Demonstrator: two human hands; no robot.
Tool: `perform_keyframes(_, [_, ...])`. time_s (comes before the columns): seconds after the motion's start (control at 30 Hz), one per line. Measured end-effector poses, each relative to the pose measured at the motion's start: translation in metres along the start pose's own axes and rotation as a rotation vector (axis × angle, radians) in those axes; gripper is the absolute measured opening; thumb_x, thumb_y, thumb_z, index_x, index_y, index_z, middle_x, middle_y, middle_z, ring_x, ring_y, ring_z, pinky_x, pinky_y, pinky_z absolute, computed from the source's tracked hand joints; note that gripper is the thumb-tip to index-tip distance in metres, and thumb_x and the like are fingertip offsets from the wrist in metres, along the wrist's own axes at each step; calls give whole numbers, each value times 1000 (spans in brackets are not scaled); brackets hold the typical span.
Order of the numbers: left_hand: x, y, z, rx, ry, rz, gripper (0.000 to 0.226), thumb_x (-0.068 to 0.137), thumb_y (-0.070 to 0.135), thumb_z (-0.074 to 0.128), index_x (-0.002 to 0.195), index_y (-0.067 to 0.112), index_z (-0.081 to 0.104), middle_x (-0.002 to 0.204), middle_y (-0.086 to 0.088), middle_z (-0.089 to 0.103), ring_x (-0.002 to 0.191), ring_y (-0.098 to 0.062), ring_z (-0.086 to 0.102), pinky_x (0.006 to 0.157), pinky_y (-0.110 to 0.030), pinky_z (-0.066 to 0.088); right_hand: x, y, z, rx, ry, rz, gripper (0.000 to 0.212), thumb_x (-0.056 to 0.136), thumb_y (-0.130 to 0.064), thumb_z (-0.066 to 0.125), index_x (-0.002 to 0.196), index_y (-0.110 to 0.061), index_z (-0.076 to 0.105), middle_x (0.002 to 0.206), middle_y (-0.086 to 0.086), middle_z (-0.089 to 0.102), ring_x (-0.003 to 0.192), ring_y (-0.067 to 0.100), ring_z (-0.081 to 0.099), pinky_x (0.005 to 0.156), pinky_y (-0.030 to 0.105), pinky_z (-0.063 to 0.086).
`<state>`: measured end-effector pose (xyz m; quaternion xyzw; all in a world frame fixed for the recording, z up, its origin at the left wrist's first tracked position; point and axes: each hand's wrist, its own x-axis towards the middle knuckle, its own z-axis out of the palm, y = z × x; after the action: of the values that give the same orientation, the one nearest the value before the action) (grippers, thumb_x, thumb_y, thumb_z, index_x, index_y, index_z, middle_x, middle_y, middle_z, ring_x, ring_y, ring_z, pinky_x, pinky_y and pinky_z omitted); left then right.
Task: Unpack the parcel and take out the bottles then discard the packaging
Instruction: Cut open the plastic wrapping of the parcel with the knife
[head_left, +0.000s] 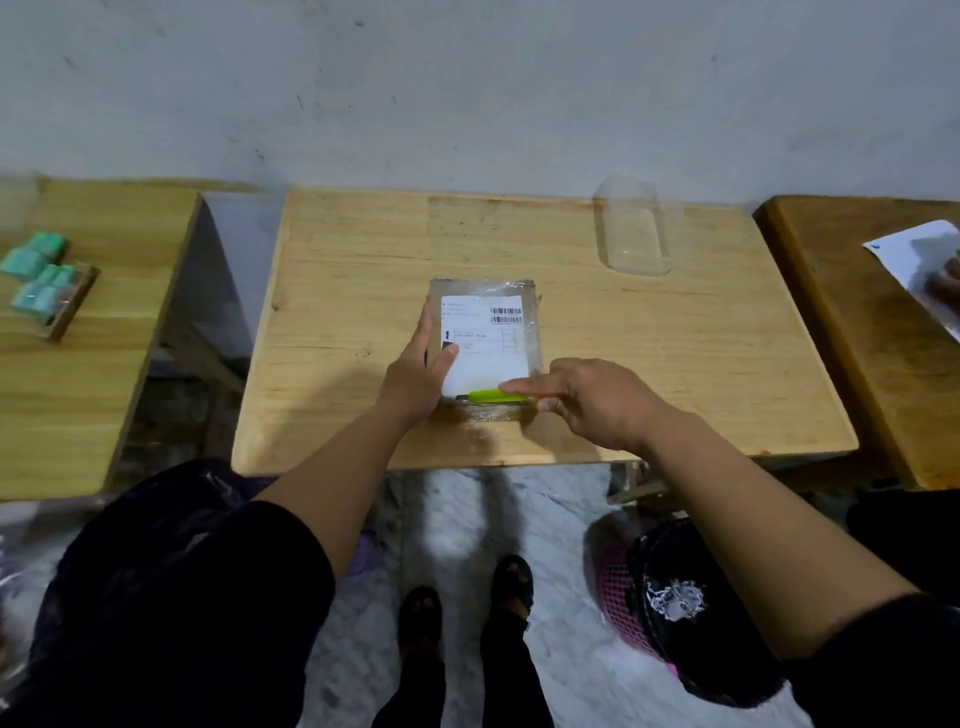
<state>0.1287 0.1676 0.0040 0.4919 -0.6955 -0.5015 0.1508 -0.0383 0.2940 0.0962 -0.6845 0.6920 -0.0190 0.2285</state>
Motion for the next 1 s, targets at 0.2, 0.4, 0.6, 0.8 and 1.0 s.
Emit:
perform_keyframes(0.2, [3,-1,0,-13,0,-3,65,95,35,42,149,31,7,153,2,31,137,-20,35,101,-28,31,15,11,-9,24,-104,-21,42,95,-18,46,127,-45,49,96,-10,57,93,12,51,71,22,32])
perform_keyframes(0.4, [4,-2,-2,22,-15,14,66,95,38,42,149,32,5,152,1,32,137,-20,36,101,-29,33,13,23,-23,-103,-146,-63,40,96,-24,44,130,-47,45,69,-17,39,83,11,42,67,23,29])
perform_keyframes(0.6, [4,-4,-1,39,-9,12,66,95,40,42,148,32,4,151,1,35,134,-22,40,101,-33,35,-2,40,-29,-169,-186,-41,40,97,-26,41,131,-47,42,86,-6,46,85,15,47,67,24,29])
perform_keyframes(0.8, [1,-1,0,46,8,11,65,95,39,41,149,33,5,150,1,36,133,-23,40,97,-30,34,-10,50,-28,-101,-189,16,40,96,-22,45,129,-45,46,92,-2,58,90,18,52,69,25,34])
perform_keyframes(1.0, [2,-3,3,53,22,-5,65,95,41,41,148,35,5,151,1,35,132,-26,41,101,-35,36,-31,49,-10,723,180,305,30,85,-27,65,115,-31,64,79,-24,65,66,-13,54,69,9,40])
